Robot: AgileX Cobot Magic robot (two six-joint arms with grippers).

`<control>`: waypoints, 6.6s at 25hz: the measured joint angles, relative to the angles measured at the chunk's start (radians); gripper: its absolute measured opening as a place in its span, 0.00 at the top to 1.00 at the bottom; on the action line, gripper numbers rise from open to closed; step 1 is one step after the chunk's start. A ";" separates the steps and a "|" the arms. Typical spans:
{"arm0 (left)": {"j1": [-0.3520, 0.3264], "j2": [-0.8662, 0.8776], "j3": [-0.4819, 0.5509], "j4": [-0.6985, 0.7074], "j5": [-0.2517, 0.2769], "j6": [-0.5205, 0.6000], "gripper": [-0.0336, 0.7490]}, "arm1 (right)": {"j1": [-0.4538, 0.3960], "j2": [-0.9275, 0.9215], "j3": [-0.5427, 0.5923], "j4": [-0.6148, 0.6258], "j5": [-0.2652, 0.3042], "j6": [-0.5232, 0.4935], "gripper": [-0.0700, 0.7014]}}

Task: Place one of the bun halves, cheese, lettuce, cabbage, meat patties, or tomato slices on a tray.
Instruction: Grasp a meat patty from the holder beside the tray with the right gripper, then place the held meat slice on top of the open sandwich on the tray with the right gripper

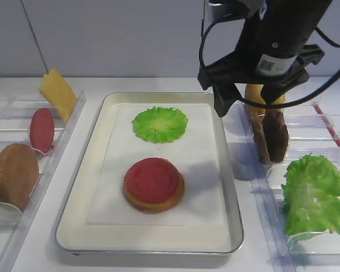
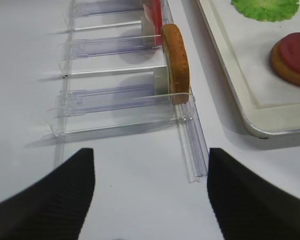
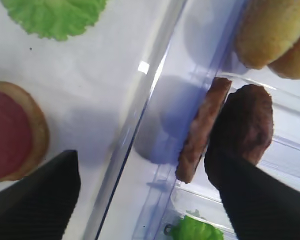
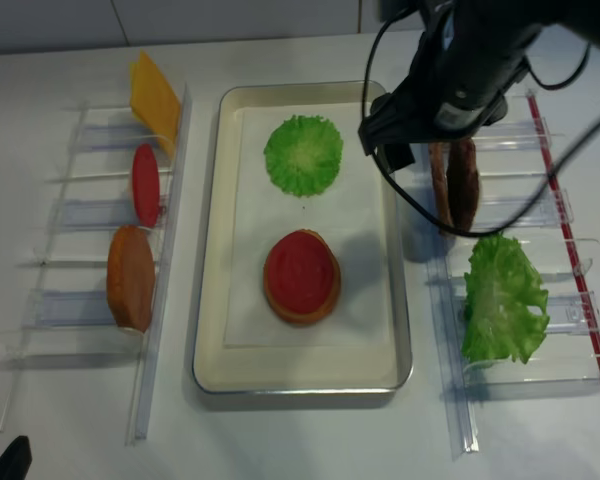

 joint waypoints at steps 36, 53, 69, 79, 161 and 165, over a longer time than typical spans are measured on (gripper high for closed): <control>0.000 0.000 0.000 0.000 0.000 0.000 0.36 | 0.006 0.153 -0.014 -0.185 0.002 0.302 0.36; 0.000 0.000 0.000 0.000 0.000 0.000 0.36 | 0.006 0.174 -0.014 -0.187 0.010 0.310 0.60; 0.000 0.000 0.000 0.000 0.000 0.000 0.36 | 0.006 0.174 -0.016 -0.229 0.040 0.330 0.73; 0.000 0.000 0.000 0.000 0.000 0.000 0.36 | 0.006 0.174 -0.124 -0.171 0.120 0.330 0.73; 0.000 0.000 0.000 0.000 0.000 0.000 0.36 | -0.242 0.201 0.555 1.703 0.055 -1.306 0.73; 0.000 0.000 0.000 0.000 0.000 0.000 0.36 | -0.244 0.216 0.555 1.715 0.055 -1.314 0.73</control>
